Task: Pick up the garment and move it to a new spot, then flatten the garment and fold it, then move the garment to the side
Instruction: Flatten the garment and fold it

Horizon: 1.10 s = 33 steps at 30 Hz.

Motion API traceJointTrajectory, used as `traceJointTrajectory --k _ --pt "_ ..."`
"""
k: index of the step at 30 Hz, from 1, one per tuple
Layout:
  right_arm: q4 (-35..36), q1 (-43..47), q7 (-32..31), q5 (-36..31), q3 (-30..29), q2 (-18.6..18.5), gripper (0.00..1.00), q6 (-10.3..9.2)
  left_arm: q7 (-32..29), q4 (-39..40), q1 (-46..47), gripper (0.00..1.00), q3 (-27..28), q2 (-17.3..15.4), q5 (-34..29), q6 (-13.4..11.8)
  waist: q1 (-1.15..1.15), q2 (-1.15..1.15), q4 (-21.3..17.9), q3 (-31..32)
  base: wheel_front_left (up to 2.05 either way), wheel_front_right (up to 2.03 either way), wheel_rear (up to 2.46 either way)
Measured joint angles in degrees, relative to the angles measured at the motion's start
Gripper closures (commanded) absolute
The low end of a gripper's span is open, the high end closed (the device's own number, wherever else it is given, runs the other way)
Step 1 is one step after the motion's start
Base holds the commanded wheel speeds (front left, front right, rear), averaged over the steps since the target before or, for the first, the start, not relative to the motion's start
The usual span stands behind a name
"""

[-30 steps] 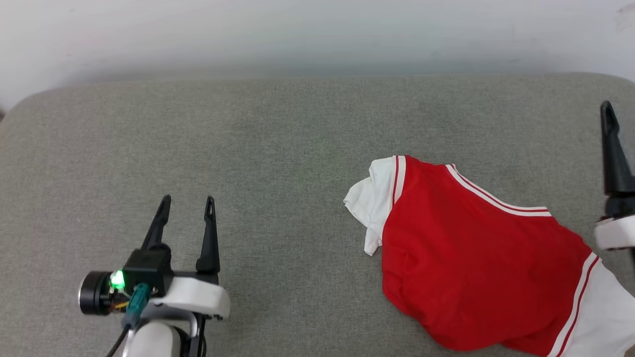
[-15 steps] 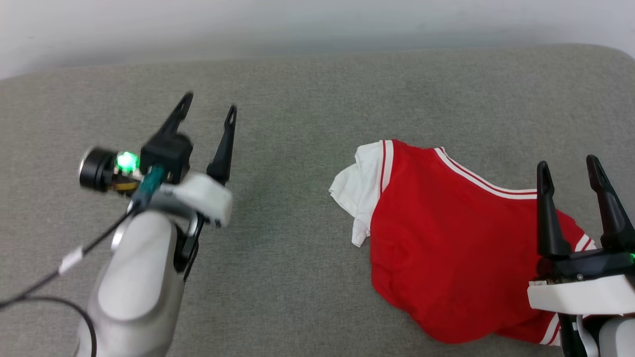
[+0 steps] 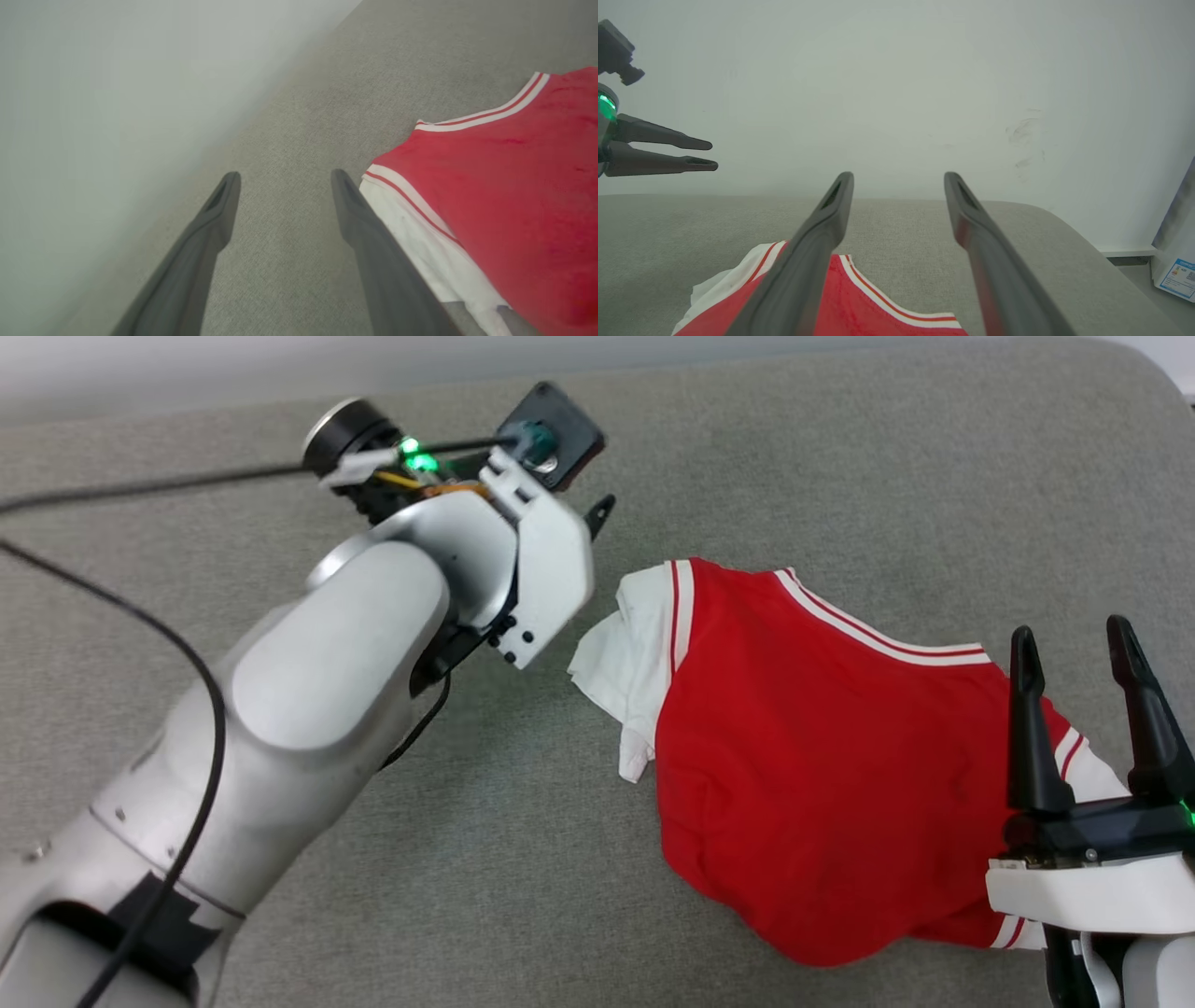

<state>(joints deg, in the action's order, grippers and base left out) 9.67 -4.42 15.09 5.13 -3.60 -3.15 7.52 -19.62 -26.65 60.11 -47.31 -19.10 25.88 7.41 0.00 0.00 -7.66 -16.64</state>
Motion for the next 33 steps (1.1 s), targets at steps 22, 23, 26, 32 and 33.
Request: traceJointTrajectory --k 22,23,26,32,33 --pt "0.7 -6.4 0.0 1.9 3.9 0.2 0.00 0.00 -40.3 14.6 12.0 0.00 -25.9 -8.5 21.0 0.0 0.00 0.00 -7.1 -11.2 0.00 0.00 0.00" --pt "0.6 -6.6 0.0 2.0 4.0 0.1 0.00 -0.01 -41.4 15.5 11.6 0.00 -25.7 -8.9 19.9 0.0 0.00 0.00 -7.4 -11.6 0.00 0.00 0.00" --pt "0.4 -7.6 0.0 2.3 4.4 0.2 0.00 0.00 -43.6 18.1 10.6 0.00 -25.0 -9.8 16.9 0.0 0.00 0.00 -8.3 -12.8 0.00 0.00 0.00" --pt "-0.5 -8.0 0.0 2.4 4.3 0.2 0.00 0.00 -44.9 21.4 9.2 1.00 -24.8 -10.9 15.7 0.0 0.00 0.00 -8.6 -13.0 0.00 0.00 0.00" --pt "-0.6 -8.0 0.0 2.3 4.3 0.2 0.00 0.00 -44.1 21.4 9.0 1.00 -25.1 -10.9 15.7 0.0 0.00 0.00 -8.4 -12.6 0.00 0.00 0.00"
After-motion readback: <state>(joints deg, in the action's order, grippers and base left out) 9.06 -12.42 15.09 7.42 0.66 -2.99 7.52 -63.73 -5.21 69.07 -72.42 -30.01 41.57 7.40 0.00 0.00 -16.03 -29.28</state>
